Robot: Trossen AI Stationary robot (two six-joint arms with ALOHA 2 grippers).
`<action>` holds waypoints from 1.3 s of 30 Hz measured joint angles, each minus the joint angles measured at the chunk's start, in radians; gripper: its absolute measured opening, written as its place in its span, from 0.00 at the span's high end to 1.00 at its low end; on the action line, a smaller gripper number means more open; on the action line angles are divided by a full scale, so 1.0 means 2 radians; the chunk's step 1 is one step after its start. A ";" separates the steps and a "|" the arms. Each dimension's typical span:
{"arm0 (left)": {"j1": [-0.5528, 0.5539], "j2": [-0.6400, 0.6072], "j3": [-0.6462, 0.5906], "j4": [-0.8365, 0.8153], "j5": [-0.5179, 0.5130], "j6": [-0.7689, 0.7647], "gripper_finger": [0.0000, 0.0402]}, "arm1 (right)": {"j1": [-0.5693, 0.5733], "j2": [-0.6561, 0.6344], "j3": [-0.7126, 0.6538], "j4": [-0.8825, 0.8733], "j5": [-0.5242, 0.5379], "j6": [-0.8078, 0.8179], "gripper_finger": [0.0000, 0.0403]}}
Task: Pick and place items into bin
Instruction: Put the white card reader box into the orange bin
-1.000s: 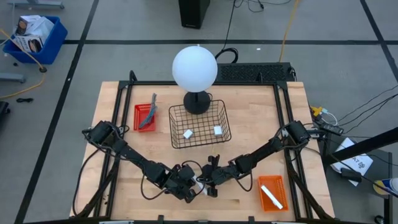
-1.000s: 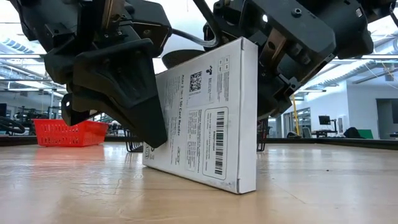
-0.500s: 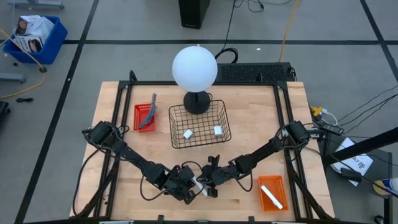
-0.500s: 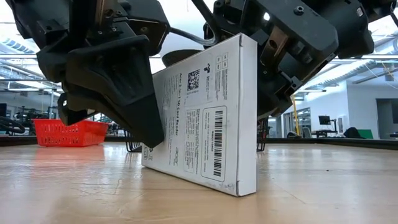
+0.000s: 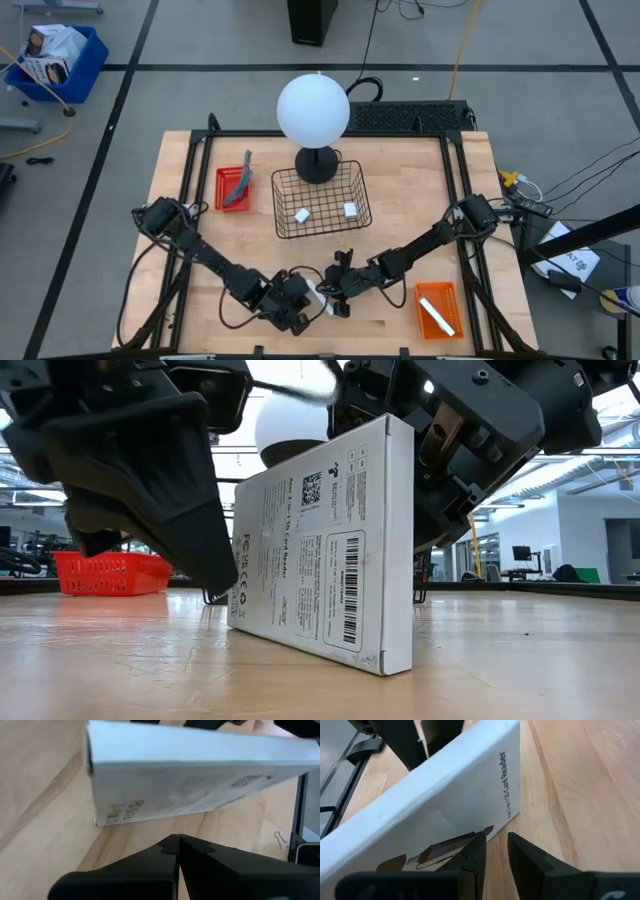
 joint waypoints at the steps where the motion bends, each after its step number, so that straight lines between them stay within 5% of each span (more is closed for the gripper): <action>1: -0.002 0.000 0.000 0.000 -0.001 0.000 0.98 | 0.000 0.000 0.000 0.000 0.000 0.000 0.81; 39: -0.054 0.000 0.000 -0.001 -0.097 0.006 0.98 | -0.014 -0.002 0.000 -0.056 -0.013 0.021 0.81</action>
